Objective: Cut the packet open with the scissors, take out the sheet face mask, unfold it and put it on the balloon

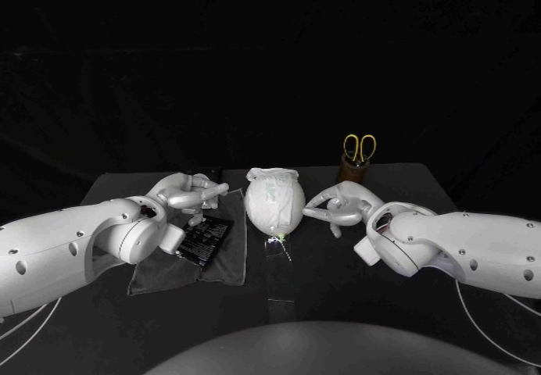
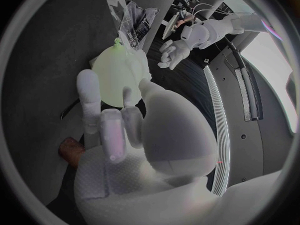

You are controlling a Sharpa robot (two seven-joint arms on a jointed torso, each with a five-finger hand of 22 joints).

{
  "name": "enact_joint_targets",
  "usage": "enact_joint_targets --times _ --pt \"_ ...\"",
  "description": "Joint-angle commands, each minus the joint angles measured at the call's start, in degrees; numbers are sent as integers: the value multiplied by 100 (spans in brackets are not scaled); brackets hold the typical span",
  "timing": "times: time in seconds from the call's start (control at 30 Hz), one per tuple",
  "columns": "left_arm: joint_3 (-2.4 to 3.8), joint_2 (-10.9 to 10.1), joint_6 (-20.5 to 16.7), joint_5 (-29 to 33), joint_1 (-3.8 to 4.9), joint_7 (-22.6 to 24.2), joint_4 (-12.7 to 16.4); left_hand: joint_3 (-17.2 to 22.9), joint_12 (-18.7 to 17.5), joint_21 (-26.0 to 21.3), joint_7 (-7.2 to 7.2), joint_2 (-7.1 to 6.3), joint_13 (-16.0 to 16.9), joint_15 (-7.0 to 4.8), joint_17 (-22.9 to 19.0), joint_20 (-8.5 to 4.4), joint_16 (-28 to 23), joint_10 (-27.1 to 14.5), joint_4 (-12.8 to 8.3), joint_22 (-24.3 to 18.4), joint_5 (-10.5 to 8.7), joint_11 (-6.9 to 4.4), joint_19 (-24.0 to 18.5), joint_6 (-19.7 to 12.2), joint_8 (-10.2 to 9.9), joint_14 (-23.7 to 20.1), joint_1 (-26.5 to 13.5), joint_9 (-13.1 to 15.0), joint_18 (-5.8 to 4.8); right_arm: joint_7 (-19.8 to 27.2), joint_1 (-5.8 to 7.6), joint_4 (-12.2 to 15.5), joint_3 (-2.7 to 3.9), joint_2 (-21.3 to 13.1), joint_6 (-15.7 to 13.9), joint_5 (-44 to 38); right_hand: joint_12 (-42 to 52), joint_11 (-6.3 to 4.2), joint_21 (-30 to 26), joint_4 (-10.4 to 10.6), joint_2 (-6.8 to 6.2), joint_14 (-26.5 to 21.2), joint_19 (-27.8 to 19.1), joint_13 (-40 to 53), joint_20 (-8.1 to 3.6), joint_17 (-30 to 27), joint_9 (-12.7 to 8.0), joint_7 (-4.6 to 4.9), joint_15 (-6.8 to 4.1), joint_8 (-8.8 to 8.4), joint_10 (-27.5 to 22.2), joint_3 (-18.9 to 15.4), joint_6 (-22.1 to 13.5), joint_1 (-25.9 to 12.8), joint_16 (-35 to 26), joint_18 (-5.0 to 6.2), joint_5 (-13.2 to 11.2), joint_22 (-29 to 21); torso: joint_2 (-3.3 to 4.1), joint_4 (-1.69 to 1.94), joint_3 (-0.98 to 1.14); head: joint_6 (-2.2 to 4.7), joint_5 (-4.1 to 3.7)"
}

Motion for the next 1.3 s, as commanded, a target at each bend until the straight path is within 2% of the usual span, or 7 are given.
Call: enact_joint_targets --times 0.03,0.1,0.27,0.43,0.7,1.13,1.3 --pt "-6 24 -223 -17 -40 101 57 -145 222 307 28 24 153 22 656 20 121 -130 9 336 29 41 12 -134 8 209 -4 -37 -106 -25 -51 84 6 16 -432 65 301 16 405 -10 31 507 154 1085 5 1162 10 14 40 -36 346 -37 -44 31 220 -107 20 472 2 3 1 0 -4" --pt "-20 42 -252 -13 -82 55 85 -223 328 453 31 55 216 49 745 33 179 -165 7 508 25 39 21 -142 30 249 3 -48 -122 0 -92 138 6 27 -561 80 595 32 710 -24 51 586 214 1433 27 1438 10 32 47 -50 529 -61 -51 46 346 -150 25 823 -2 4 0 0 -20" --pt "-35 93 -298 -16 -208 -5 162 -333 567 832 16 83 349 38 1046 46 363 -146 -8 994 18 41 183 -148 66 400 110 -69 -201 79 -236 232 7 86 -868 108 732 38 1041 -71 61 606 319 1598 42 1508 14 34 56 -56 621 -65 -42 98 374 -202 65 1223 -15 11 2 0 -46" --pt "-35 180 -345 -69 -283 -15 193 -455 774 1024 18 156 468 41 1187 54 446 -186 -6 1222 13 34 221 -147 108 468 226 -101 -232 98 -355 230 8 197 -1061 114 732 48 1210 -83 55 606 386 1598 50 1508 10 46 64 -71 621 -79 -61 97 374 -231 69 1427 -11 15 5 0 -40" --pt "-33 352 -395 -193 -326 -151 137 -500 855 1152 32 217 505 47 1293 61 504 -184 -12 1396 9 38 278 -188 50 516 332 -165 -262 80 -413 267 9 284 -1200 72 732 53 1302 -94 53 606 415 1598 56 1508 10 50 69 -78 621 -89 -63 95 374 -244 49 1536 -2 0 0 0 0" --pt "-31 487 -319 -290 -368 -414 95 -577 910 1218 30 225 527 48 1311 65 515 -163 -4 1481 8 38 307 -150 18 526 347 -210 -276 30 -453 214 10 410 -1259 28 732 95 1313 -131 19 606 349 1598 83 1508 -14 99 104 -153 621 -135 -186 101 374 -234 -103 1545 -16 21 5 0 -28" --pt "-31 513 -276 -313 -382 -473 95 -598 921 1226 29 221 532 47 1323 65 521 -162 -6 1490 8 37 306 -139 13 532 353 -219 -277 5 -467 183 11 463 -1278 24 732 105 1303 -133 20 606 329 1598 90 1508 -17 108 112 -163 621 -145 -204 96 374 -230 -128 1533 -12 14 3 0 -16"
